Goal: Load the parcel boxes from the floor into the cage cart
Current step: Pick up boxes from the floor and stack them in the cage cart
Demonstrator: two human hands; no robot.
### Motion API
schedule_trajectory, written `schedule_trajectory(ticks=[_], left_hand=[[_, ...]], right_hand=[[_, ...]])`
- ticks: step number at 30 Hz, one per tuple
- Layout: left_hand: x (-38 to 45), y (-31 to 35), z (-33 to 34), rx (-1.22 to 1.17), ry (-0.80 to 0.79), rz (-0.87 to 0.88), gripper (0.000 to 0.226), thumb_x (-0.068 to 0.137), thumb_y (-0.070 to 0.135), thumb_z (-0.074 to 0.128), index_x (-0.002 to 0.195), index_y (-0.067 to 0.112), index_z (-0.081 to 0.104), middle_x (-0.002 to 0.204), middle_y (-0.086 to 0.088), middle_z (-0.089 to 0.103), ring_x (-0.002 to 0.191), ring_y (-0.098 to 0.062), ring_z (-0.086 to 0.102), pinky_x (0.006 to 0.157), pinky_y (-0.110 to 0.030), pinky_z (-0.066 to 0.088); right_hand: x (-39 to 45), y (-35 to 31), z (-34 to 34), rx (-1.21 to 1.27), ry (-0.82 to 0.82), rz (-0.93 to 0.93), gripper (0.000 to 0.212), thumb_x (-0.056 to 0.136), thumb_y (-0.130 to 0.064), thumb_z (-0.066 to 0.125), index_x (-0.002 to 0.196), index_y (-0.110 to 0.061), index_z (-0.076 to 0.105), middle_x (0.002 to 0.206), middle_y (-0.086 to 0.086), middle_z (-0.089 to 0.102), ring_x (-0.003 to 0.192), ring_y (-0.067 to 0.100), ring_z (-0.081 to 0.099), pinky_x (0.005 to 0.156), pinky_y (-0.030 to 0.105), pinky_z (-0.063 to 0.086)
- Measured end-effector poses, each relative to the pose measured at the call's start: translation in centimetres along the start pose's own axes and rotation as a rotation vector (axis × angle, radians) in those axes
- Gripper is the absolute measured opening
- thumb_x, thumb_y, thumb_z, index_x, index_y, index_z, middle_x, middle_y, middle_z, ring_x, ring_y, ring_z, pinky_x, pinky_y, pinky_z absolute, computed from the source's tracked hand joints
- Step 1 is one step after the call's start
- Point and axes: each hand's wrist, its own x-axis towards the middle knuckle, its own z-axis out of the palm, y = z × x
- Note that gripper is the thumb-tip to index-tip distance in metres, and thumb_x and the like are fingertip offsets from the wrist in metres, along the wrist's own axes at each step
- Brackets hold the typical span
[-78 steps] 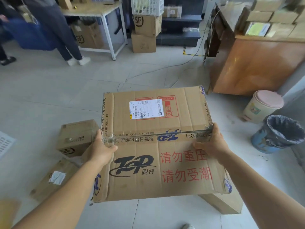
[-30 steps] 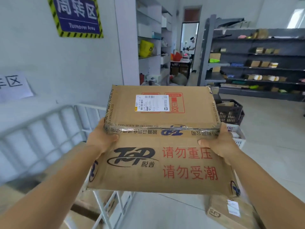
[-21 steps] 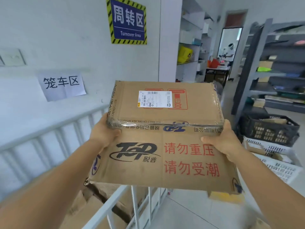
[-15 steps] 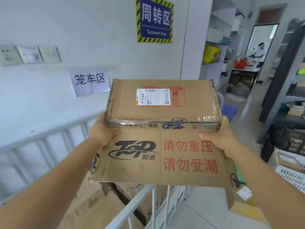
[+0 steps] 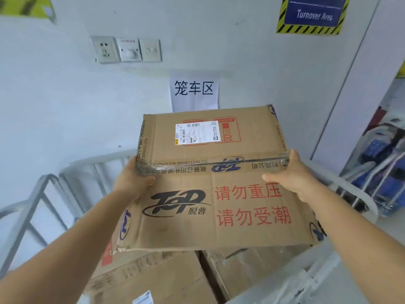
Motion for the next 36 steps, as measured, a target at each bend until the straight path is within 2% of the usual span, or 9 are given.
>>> schedule_trajectory(ticks=[3,7,13,16,21,26,31,34,36], left_hand=[[1.4,-1.4,0.6,0.035,0.023,-0.071,0.054,0.081,0.013,0.074,0.129,0.019,0.048,0.11,-0.005,0.064,0.087,-0.023,0.058,0.065,-0.029,0.046],[1.9,-3.5,1.6,0.125,0.049,-0.194,0.058,0.08,0.019,0.074,0.13,0.022,0.046,0.102,-0.001,0.063,0.085,-0.024,0.06,0.07,-0.032,0.049],[-0.6,-9.3,3.0,0.163,0.055,-0.411,0.061,0.078,0.02,0.075,0.131,0.023,0.045,0.107,0.001,0.065,0.089,-0.021,0.063,0.078,-0.039,0.054],[-2.6,-11.9,3.4,0.168,0.053,-0.532,0.064,0.082,0.018,0.073,0.137,0.019,0.041,0.104,0.002,0.057,0.079,-0.017,0.058,0.057,-0.026,0.045],[-5.5,-16.6,3.2,0.179,0.025,-0.664,0.062,0.08,0.019,0.073,0.135,0.019,0.044,0.102,0.001,0.061,0.083,-0.017,0.059,0.062,-0.026,0.045],[-7.0,-20.2,2.2,0.186,-0.027,-0.774,0.059,0.084,0.018,0.069,0.136,0.02,0.04,0.094,0.003,0.057,0.073,-0.015,0.056,0.053,-0.022,0.043],[-7.9,-24.4,1.1,0.215,-0.071,-0.811,0.063,0.082,0.017,0.068,0.138,0.016,0.039,0.098,0.002,0.057,0.083,-0.016,0.057,0.068,-0.025,0.043],[-8.1,-26.7,0.7,0.193,-0.108,-0.858,0.06,0.083,0.015,0.068,0.136,0.019,0.04,0.093,0.005,0.058,0.082,-0.017,0.058,0.072,-0.028,0.046],[-8.1,-28.2,0.7,0.171,-0.126,-0.882,0.054,0.081,0.015,0.068,0.129,0.023,0.044,0.094,0.005,0.062,0.082,-0.017,0.061,0.074,-0.032,0.051]], right_hand=[[4.0,-0.6,2.3,-0.012,-0.101,-0.015,0.078,0.069,-0.024,0.087,0.127,-0.025,0.035,0.115,0.003,0.059,0.098,0.025,0.06,0.073,0.038,0.051],[8.6,0.0,6.1,-0.078,-0.249,-0.01,0.072,0.069,-0.023,0.087,0.121,-0.026,0.037,0.113,0.003,0.06,0.095,0.023,0.06,0.075,0.04,0.051],[11.2,2.5,13.0,-0.177,-0.471,0.038,0.083,0.068,-0.021,0.088,0.131,-0.022,0.035,0.12,0.004,0.057,0.1,0.023,0.057,0.083,0.04,0.05],[10.7,3.7,16.1,-0.246,-0.568,0.086,0.089,0.072,-0.018,0.086,0.14,-0.02,0.028,0.127,0.005,0.054,0.101,0.022,0.054,0.074,0.037,0.05],[9.0,5.4,20.7,-0.323,-0.679,0.154,0.118,0.072,-0.018,0.086,0.156,-0.022,0.004,0.147,0.01,0.043,0.123,0.03,0.051,0.096,0.044,0.044],[7.0,6.8,24.8,-0.389,-0.767,0.204,0.099,0.072,-0.016,0.086,0.147,-0.018,0.021,0.128,0.01,0.055,0.1,0.023,0.054,0.084,0.04,0.047],[4.7,8.5,29.1,-0.443,-0.779,0.265,0.103,0.068,-0.023,0.087,0.146,-0.021,0.02,0.13,0.009,0.054,0.104,0.026,0.058,0.085,0.046,0.051],[3.8,8.9,31.4,-0.44,-0.771,0.31,0.099,0.074,-0.018,0.084,0.148,-0.019,0.018,0.127,0.011,0.054,0.082,0.017,0.055,0.068,0.038,0.047],[3.9,9.3,32.9,-0.445,-0.761,0.311,0.097,0.074,-0.016,0.084,0.147,-0.017,0.019,0.125,0.012,0.055,0.084,0.019,0.056,0.067,0.037,0.047]])
